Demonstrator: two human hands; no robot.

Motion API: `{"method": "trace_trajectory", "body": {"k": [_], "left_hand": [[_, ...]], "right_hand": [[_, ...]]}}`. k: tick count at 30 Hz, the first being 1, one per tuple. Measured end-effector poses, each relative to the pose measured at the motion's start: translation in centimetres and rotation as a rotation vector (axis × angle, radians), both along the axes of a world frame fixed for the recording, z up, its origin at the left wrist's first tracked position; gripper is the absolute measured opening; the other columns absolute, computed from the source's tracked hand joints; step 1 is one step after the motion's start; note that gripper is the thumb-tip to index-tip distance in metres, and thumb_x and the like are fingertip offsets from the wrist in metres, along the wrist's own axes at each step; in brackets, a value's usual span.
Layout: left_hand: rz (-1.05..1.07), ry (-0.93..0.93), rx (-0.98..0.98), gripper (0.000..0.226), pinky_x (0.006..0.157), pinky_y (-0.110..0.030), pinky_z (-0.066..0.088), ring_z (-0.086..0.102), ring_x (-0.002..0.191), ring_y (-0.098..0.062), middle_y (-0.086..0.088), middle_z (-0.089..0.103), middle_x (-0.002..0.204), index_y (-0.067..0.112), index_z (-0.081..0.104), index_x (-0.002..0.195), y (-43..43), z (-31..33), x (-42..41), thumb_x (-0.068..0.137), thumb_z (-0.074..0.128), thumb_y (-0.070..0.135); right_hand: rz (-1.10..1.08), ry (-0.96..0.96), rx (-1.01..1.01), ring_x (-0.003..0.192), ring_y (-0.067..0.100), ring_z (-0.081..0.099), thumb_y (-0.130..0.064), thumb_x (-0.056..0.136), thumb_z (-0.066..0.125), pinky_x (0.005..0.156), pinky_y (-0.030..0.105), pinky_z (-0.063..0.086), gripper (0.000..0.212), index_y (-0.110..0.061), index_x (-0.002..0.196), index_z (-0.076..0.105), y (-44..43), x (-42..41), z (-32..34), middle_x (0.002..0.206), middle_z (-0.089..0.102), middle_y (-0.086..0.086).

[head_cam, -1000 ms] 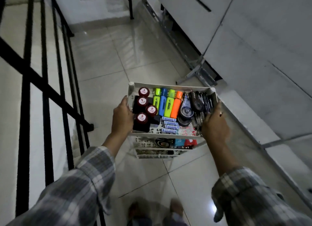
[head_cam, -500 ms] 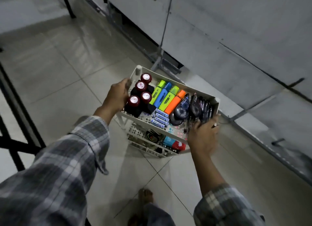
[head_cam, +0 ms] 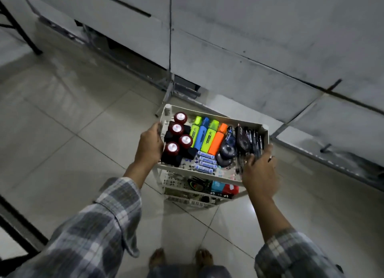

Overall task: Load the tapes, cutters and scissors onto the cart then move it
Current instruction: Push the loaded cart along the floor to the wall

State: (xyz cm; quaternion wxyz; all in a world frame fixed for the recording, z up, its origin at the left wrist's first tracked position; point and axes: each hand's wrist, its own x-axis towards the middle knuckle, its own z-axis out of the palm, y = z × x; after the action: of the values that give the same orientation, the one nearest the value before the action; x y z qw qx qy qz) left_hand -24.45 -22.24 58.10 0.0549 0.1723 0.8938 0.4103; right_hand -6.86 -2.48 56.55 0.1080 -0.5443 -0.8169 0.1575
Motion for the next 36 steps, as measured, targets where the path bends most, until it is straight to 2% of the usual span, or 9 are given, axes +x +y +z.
{"method": "trace_trajectory", "body": {"k": [2, 6, 9, 12, 19, 23, 26, 32, 36], "left_hand": [[-0.02, 0.0, 0.012, 0.022, 0.05, -0.006, 0.038, 0.051, 0.067, -0.013, -0.004, 0.06, 0.08, 0.008, 0.057, 0.11, -0.1, 0.1, -0.3, 0.098, 0.039, 0.014], [0.01, 0.011, 0.005, 0.028, 0.056, -0.014, 0.037, 0.053, 0.07, -0.014, -0.012, 0.068, 0.092, 0.009, 0.055, 0.119, -0.1, 0.1, -1.2, 0.096, 0.039, 0.007], [0.048, -0.004, 0.023, 0.035, 0.063, -0.02, 0.041, 0.053, 0.074, -0.015, -0.014, 0.068, 0.096, 0.008, 0.053, 0.123, 0.5, 0.6, -1.3, 0.092, 0.039, -0.002], [0.109, -0.016, 0.058, 0.037, 0.06, -0.014, 0.04, 0.054, 0.075, -0.015, -0.013, 0.067, 0.095, 0.007, 0.052, 0.123, 1.8, 0.7, -0.8, 0.089, 0.042, -0.003], [0.295, -0.046, 0.08, 0.043, 0.07, -0.037, 0.053, 0.064, 0.088, -0.03, -0.017, 0.067, 0.102, 0.008, 0.045, 0.131, 5.2, 0.0, 0.8, 0.09, 0.037, -0.005], [0.355, -0.053, 0.069, 0.042, 0.066, -0.03, 0.051, 0.065, 0.092, -0.03, -0.016, 0.066, 0.106, 0.007, 0.044, 0.132, 6.4, 0.1, 1.7, 0.092, 0.037, -0.003], [0.38, -0.055, 0.06, 0.044, 0.068, -0.035, 0.052, 0.065, 0.092, -0.032, -0.018, 0.066, 0.107, 0.006, 0.041, 0.136, 7.1, 0.0, 2.7, 0.093, 0.037, -0.002], [0.345, -0.018, 0.036, 0.041, 0.062, -0.031, 0.045, 0.063, 0.084, -0.035, -0.022, 0.067, 0.098, 0.005, 0.048, 0.128, 7.7, 0.5, 3.0, 0.091, 0.037, -0.006], [0.282, 0.006, 0.022, 0.033, 0.061, -0.026, 0.04, 0.058, 0.077, -0.026, -0.018, 0.067, 0.095, 0.004, 0.053, 0.119, 8.4, 0.6, 1.2, 0.091, 0.038, -0.004]], "right_hand": [[-0.015, -0.017, 0.001, 0.081, 0.029, 0.054, -0.037, 0.096, 0.04, 0.065, 0.032, 0.036, 0.057, -0.02, 0.146, 0.019, 0.0, -0.6, 0.2, 0.111, 0.054, 0.016], [0.027, -0.009, 0.012, 0.092, 0.035, 0.059, -0.04, 0.095, 0.039, 0.072, 0.043, 0.051, 0.057, -0.018, 0.144, 0.022, 0.4, -2.2, 0.6, 0.114, 0.054, 0.018], [0.071, -0.05, 0.009, 0.103, 0.037, 0.057, -0.038, 0.096, 0.038, 0.081, 0.045, 0.047, 0.057, -0.016, 0.146, 0.023, 1.9, -4.0, 1.3, 0.123, 0.052, 0.018], [0.127, -0.075, 0.025, 0.11, 0.038, 0.056, -0.037, 0.095, 0.04, 0.087, 0.046, 0.046, 0.057, -0.018, 0.146, 0.024, 4.5, -5.8, 1.7, 0.13, 0.051, 0.018], [0.289, -0.103, 0.049, 0.105, 0.033, 0.06, -0.036, 0.097, 0.041, 0.072, 0.034, 0.041, 0.054, -0.021, 0.146, 0.027, 9.9, -8.6, 2.2, 0.128, 0.055, 0.015], [0.353, -0.1, 0.059, 0.105, 0.033, 0.06, -0.035, 0.096, 0.042, 0.074, 0.034, 0.041, 0.053, -0.021, 0.146, 0.028, 11.5, -9.6, 2.2, 0.128, 0.056, 0.014], [0.363, -0.086, 0.062, 0.103, 0.033, 0.06, -0.036, 0.096, 0.044, 0.073, 0.035, 0.043, 0.055, -0.022, 0.146, 0.027, 12.3, -9.1, 2.1, 0.127, 0.056, 0.014], [0.339, -0.063, 0.054, 0.092, 0.028, 0.061, -0.039, 0.096, 0.041, 0.071, 0.034, 0.045, 0.057, -0.021, 0.148, 0.024, 12.3, -7.4, 1.6, 0.122, 0.057, 0.013], [0.284, -0.033, 0.013, 0.087, 0.026, 0.055, -0.036, 0.096, 0.042, 0.069, 0.029, 0.036, 0.057, -0.019, 0.148, 0.025, 12.5, -7.4, 1.7, 0.118, 0.055, 0.014]]}}
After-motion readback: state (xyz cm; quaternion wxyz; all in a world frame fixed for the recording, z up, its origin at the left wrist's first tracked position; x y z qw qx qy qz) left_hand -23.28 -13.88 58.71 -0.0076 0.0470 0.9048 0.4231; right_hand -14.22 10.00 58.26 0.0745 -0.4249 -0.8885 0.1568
